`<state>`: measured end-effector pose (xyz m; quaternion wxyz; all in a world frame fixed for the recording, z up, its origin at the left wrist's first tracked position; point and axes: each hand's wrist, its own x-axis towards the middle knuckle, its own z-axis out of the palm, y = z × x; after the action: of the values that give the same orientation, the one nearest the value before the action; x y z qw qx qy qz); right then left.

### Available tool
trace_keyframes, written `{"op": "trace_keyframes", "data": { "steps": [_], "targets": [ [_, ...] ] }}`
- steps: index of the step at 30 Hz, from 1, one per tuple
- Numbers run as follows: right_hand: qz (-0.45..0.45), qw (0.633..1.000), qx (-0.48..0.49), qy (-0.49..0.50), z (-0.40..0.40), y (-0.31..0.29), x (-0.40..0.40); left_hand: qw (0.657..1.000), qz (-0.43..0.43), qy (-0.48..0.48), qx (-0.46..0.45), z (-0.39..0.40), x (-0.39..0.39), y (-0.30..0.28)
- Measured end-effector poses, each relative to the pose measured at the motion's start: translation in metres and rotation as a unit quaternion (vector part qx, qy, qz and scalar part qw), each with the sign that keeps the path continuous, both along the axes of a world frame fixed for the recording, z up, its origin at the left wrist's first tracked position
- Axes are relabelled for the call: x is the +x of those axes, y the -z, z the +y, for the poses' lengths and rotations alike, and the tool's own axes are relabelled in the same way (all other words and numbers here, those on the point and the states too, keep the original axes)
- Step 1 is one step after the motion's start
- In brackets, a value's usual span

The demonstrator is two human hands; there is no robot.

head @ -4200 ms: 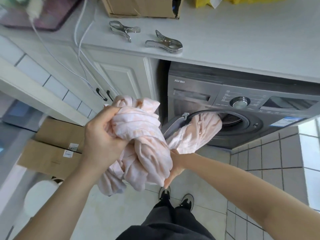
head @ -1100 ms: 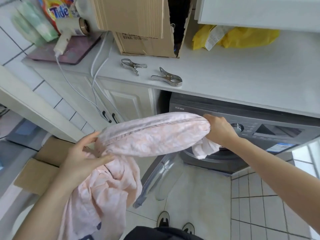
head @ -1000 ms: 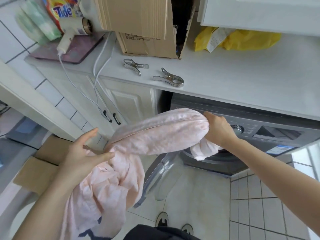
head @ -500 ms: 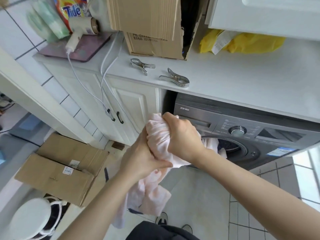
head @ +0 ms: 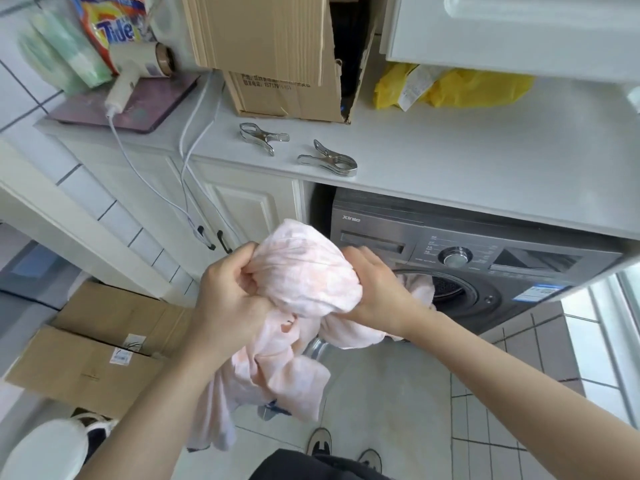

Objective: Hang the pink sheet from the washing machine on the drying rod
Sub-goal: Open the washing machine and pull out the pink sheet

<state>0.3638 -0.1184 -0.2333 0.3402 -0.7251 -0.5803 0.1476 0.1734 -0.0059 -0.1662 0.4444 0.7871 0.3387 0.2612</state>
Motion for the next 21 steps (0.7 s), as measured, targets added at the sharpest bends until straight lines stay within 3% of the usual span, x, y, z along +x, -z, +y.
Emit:
{"op": "trace_keyframes", "data": {
  "steps": [5,7,10,15,21],
  "targets": [
    [0.040,0.989,-0.141,-0.036,0.002,0.026,0.015,0.998,-0.048,-0.035,-0.007,-0.001,-0.018,-0.027],
    [0.017,0.980,-0.190,-0.056,0.008,0.038,0.020,0.997,-0.055,-0.047,-0.007,-0.001,-0.023,-0.034],
    [-0.018,0.960,-0.267,-0.084,0.021,0.055,0.024,0.996,-0.061,-0.064,-0.005,-0.003,-0.029,-0.042],
    [0.016,0.920,-0.381,-0.090,0.029,0.078,0.008,0.988,-0.110,-0.104,-0.038,0.000,-0.040,-0.045],
    [0.070,0.905,-0.405,-0.114,0.042,0.101,-0.030,0.983,-0.097,-0.149,-0.055,0.002,-0.043,-0.038]
  ]
}}
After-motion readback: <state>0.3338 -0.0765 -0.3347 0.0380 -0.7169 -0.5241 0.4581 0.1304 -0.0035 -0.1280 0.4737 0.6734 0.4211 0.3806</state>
